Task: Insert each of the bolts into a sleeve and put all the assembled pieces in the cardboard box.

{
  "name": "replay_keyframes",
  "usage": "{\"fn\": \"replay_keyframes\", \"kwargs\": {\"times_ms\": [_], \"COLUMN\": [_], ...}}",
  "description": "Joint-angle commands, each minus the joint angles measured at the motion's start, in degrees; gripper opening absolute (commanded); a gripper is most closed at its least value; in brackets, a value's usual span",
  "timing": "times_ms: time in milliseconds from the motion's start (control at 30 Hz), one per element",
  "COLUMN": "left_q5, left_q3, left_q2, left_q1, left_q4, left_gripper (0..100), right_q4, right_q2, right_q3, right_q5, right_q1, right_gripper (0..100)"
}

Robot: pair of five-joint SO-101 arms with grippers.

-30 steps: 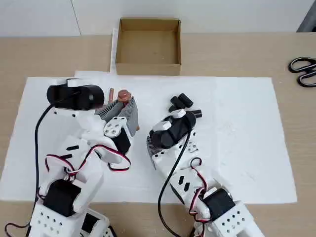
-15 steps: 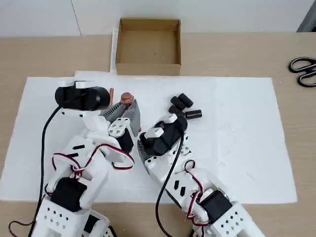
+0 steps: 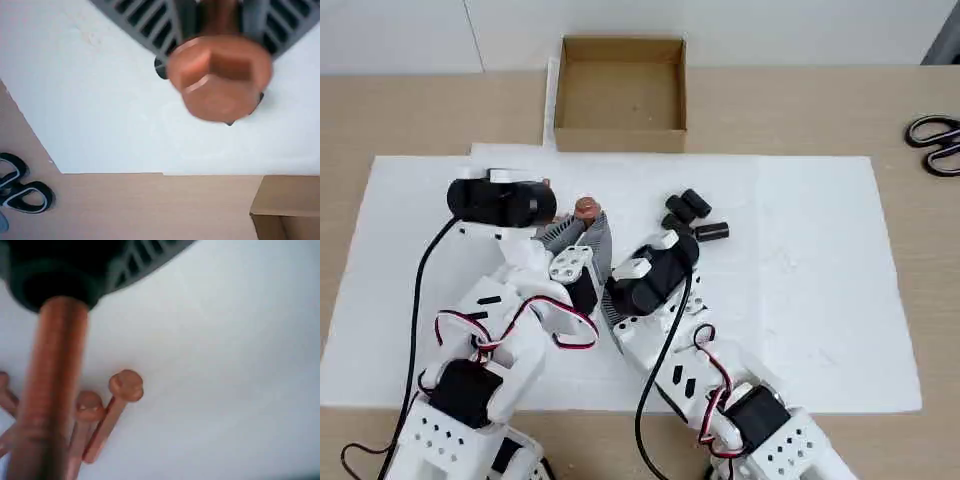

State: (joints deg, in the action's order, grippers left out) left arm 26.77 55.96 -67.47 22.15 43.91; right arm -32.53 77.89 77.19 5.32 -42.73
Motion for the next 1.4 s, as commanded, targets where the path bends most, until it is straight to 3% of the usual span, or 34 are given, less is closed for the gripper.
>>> {"fn": "replay_keyframes", "kwargs": {"times_ms": [0, 600, 1367], "left_q5": [0.3, 0.3, 0.0], "left_q3": [-0.2, 1.6, 3.5], "left_q2": [-1.2, -1.1, -1.2], "left_q1": [0.2, 1.3, 1.1], "left_q4": [-1.7, -1.3, 11.6], "left_gripper": [1, 1, 1], "right_q4": [1.4, 1.4, 1.3], "right_q2": [1.1, 1.1, 1.2], "right_q3": [-0.6, -0.7, -0.7], "right_q5": [0.5, 0.5, 0.4], "right_q1": [-0.1, -0.1, -0.1], "right_gripper": [0.4, 0.4, 0.4]}}
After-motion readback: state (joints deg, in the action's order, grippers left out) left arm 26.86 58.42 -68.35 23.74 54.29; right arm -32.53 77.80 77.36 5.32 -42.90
